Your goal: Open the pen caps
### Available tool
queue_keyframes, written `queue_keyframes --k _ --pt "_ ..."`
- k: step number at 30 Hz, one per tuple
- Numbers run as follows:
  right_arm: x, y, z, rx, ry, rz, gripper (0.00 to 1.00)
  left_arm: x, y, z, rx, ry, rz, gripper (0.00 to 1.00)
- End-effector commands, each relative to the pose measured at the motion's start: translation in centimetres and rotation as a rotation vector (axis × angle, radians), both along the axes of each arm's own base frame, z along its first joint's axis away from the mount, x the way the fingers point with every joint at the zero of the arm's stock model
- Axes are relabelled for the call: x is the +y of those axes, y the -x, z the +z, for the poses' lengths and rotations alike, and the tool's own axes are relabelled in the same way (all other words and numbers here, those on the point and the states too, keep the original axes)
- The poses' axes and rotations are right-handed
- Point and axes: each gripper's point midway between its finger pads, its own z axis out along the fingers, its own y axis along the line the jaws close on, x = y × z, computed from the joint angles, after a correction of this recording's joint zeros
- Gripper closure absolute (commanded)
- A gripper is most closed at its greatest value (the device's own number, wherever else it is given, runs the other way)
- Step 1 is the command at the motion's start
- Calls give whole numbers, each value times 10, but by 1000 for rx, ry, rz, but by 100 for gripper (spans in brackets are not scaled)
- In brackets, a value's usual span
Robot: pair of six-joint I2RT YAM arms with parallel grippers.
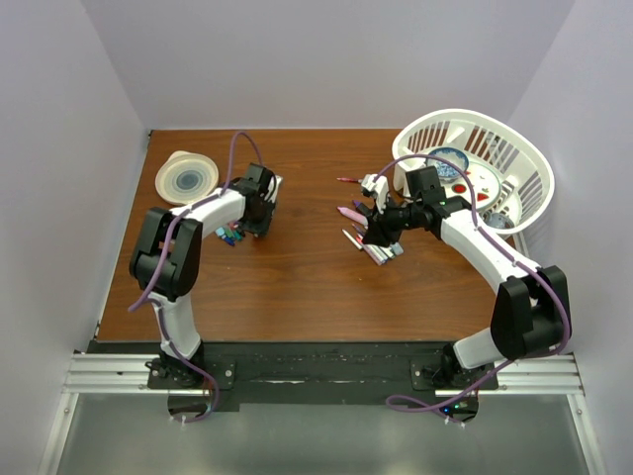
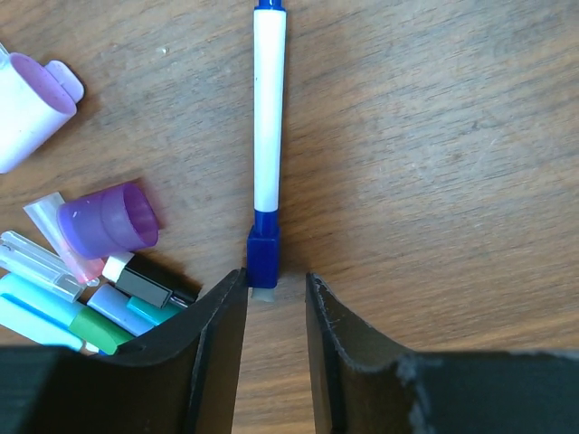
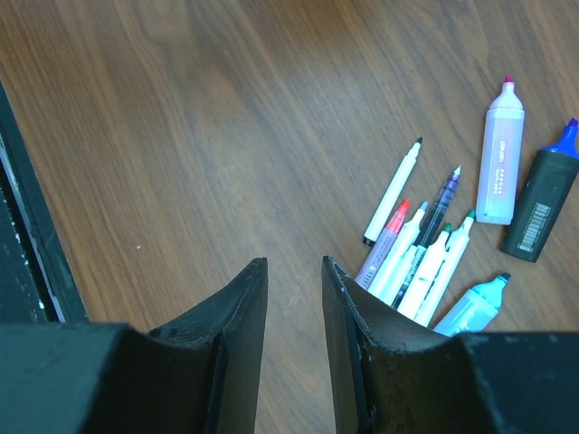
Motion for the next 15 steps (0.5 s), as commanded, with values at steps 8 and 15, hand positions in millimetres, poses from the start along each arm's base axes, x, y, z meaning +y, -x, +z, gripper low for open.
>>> queue_keyframes --k 8,15 --pt "8 9 15 -26 -60 71 66 -4 -12 0 -14 -6 -23 76" --pt "19 41 31 -62 -159 243 64 -42 5 29 -13 228 -109 94"
